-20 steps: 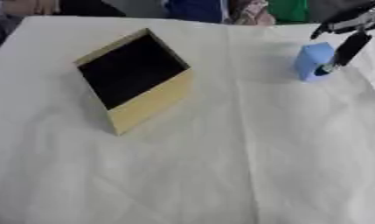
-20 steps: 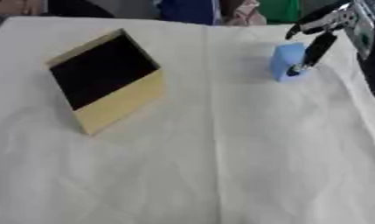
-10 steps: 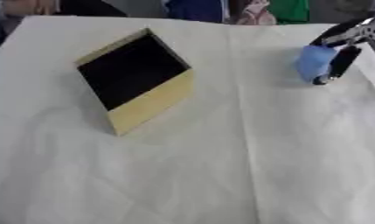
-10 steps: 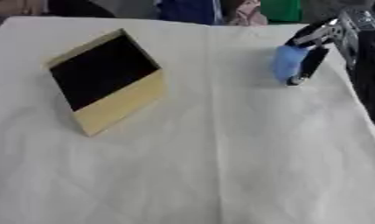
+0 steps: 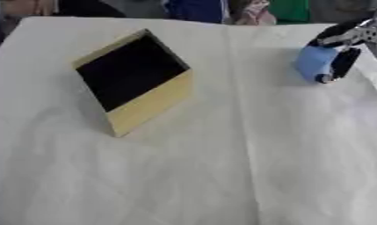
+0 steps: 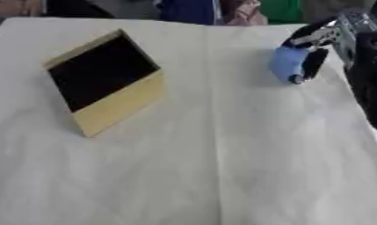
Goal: Pick up objects on the table and place them in the box.
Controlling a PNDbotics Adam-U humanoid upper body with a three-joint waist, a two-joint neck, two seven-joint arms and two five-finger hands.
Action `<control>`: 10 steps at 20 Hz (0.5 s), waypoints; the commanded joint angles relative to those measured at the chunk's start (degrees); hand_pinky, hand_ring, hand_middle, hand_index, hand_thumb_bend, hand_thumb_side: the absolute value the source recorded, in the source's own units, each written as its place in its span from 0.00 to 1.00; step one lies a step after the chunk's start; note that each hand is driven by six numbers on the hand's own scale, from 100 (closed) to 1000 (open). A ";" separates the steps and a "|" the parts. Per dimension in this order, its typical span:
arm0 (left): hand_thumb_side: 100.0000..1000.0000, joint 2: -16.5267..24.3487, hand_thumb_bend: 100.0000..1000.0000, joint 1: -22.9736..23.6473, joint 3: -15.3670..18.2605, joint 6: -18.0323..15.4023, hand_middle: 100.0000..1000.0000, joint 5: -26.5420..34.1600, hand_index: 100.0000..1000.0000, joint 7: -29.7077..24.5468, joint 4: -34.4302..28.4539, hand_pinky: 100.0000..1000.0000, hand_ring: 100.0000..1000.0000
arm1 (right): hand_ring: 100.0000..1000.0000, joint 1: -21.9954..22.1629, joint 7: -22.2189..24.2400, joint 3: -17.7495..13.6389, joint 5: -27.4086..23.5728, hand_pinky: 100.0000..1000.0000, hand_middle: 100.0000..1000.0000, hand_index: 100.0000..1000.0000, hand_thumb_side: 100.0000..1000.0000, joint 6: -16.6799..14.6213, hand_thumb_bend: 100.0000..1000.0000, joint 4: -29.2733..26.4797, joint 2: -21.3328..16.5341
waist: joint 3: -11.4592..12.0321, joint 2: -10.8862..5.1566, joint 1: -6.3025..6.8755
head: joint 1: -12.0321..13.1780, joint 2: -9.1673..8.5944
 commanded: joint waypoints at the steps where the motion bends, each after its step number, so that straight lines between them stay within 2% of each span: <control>1: 0.88 0.86 0.00 -0.57 0.67 -0.09 0.57 -0.37 0.86 -0.40 -0.90 0.63 0.55 | 0.85 -0.94 -1.67 -0.05 -0.80 0.85 0.76 0.92 0.01 0.25 0.00 -0.66 -0.74 | 0.06 -1.42 0.15 | 0.08 -0.41; 10: 0.88 0.99 0.00 -0.56 0.67 0.13 0.57 -0.29 0.86 -0.64 -0.90 0.63 0.55 | 0.83 -1.90 -0.83 -0.12 -5.19 0.82 0.73 0.86 0.00 1.99 0.00 -3.63 -0.49 | -0.10 -2.02 0.00 | 0.15 -0.26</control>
